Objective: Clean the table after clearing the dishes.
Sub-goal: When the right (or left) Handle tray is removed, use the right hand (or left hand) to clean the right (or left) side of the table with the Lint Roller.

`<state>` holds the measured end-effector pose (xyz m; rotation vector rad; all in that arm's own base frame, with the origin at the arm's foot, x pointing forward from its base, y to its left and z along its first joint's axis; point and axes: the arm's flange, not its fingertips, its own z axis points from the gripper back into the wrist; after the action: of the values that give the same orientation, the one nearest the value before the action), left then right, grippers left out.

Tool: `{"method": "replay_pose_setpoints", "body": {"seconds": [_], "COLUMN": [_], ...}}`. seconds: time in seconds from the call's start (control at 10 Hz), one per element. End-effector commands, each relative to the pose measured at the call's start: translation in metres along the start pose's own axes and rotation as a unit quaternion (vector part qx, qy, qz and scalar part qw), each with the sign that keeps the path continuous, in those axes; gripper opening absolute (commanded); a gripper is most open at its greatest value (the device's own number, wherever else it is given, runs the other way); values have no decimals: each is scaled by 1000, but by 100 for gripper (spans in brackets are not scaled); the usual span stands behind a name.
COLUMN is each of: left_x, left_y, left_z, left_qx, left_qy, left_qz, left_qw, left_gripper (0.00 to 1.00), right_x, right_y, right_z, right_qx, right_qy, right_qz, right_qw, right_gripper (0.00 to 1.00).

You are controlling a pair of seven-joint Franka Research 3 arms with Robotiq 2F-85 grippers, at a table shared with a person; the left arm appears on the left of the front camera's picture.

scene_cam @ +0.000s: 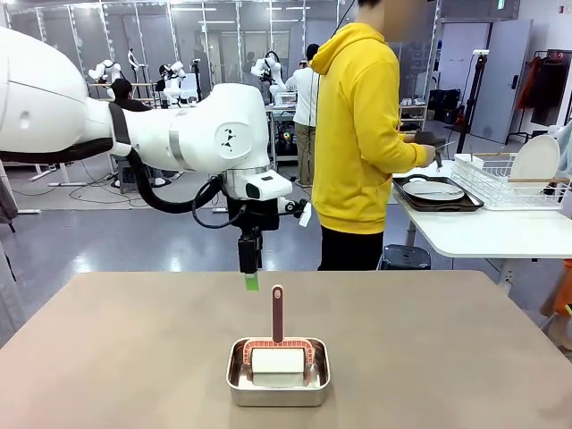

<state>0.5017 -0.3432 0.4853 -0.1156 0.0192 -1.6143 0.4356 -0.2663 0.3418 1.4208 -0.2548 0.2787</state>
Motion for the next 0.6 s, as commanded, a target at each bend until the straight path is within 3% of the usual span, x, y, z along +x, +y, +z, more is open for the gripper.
{"method": "replay_pose_setpoints", "body": {"seconds": [0.0, 0.5], "left_x": [14, 28], "left_y": [11, 20], "left_z": [10, -8], "left_qx": [-17, -19], "left_qy": [13, 3], "left_qz": [-18, -4], "left_qw": [1000, 1000], "left_gripper": [100, 100], "right_x": [-1, -1], "right_y": [2, 2], "right_z": [0, 0], "right_qx": [0, 0], "right_qy": [-1, -1], "right_qz": [1, 1], "right_qw": [1000, 1000], "right_gripper": [100, 100]}}
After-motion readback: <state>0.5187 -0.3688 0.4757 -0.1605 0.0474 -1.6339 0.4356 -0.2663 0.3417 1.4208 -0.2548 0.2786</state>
